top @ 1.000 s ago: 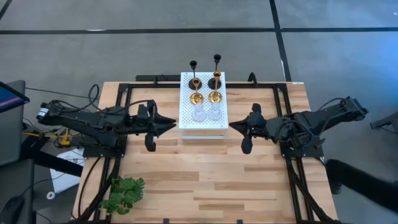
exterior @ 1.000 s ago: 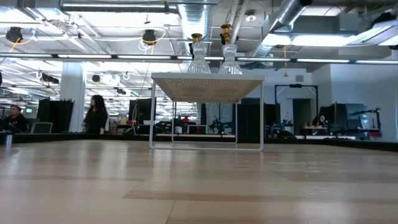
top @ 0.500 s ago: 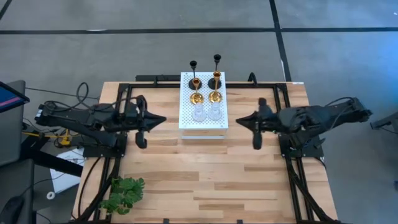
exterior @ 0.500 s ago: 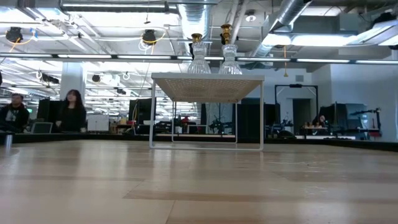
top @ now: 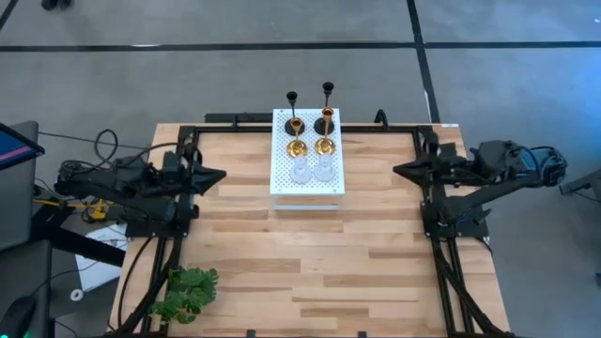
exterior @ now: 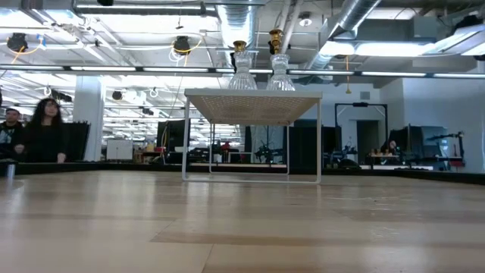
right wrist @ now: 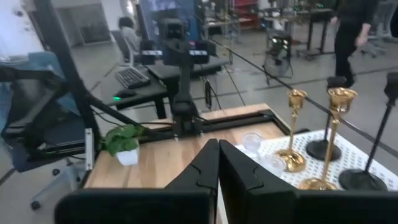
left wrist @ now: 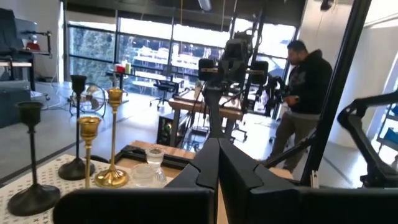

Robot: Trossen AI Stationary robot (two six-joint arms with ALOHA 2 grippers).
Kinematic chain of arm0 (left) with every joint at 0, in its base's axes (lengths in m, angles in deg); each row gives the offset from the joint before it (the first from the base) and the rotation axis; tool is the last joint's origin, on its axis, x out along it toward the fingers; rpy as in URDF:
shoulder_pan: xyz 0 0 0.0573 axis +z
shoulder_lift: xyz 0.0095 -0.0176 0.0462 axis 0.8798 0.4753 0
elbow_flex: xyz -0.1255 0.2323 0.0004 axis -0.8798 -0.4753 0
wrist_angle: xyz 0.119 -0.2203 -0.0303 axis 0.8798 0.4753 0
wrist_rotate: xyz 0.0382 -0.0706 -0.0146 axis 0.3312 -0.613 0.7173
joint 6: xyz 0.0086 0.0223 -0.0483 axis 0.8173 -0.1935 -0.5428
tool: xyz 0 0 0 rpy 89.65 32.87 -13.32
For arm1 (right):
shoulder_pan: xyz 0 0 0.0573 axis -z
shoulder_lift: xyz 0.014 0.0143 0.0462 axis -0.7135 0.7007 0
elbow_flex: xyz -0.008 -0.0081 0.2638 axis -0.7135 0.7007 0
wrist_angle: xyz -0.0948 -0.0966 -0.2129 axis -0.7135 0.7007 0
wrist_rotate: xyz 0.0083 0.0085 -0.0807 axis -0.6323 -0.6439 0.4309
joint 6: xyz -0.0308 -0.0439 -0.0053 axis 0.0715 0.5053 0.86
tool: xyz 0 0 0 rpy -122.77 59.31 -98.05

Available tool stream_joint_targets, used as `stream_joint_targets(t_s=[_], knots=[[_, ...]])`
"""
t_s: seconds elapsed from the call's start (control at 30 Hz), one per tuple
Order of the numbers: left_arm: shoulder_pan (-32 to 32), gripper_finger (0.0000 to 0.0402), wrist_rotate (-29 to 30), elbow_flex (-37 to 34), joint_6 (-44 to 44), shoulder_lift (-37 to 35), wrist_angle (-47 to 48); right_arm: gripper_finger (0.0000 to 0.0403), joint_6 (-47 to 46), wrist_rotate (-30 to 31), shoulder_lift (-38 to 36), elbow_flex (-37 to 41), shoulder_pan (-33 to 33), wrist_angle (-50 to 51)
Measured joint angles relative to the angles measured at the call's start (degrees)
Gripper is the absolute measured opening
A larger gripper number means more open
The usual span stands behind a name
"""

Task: Pick & Place candle stick holders
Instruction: Return to Home Position

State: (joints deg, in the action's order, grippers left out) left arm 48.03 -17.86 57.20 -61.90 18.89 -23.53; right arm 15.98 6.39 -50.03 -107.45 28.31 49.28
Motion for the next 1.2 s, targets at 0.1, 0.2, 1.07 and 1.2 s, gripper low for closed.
stream_joint_targets(t_s=[0.1,0.2,1.07,1.2], knots=[[0.0,0.0005,0.4,-1.7,-0.1,-2.8,0.0,0.0000,0.4,-0.5,-2.4,0.0,0.0,2.0],[0.0,0.0005,0.5,-2.9,-0.1,-5.2,0.0,0.0000,0.4,-0.4,-4.8,0.0,0.0,4.6],[0.0,0.0005,0.4,-5.5,-2.3,-8.3,-1.5,0.0000,0.2,-5.2,-37.2,27.7,0.0,-11.6],[0.0,0.0005,0.4,-5.5,-2.7,-8.3,-1.6,0.0000,-1.8,-5.0,-37.2,30.2,0.0,-10.8]])
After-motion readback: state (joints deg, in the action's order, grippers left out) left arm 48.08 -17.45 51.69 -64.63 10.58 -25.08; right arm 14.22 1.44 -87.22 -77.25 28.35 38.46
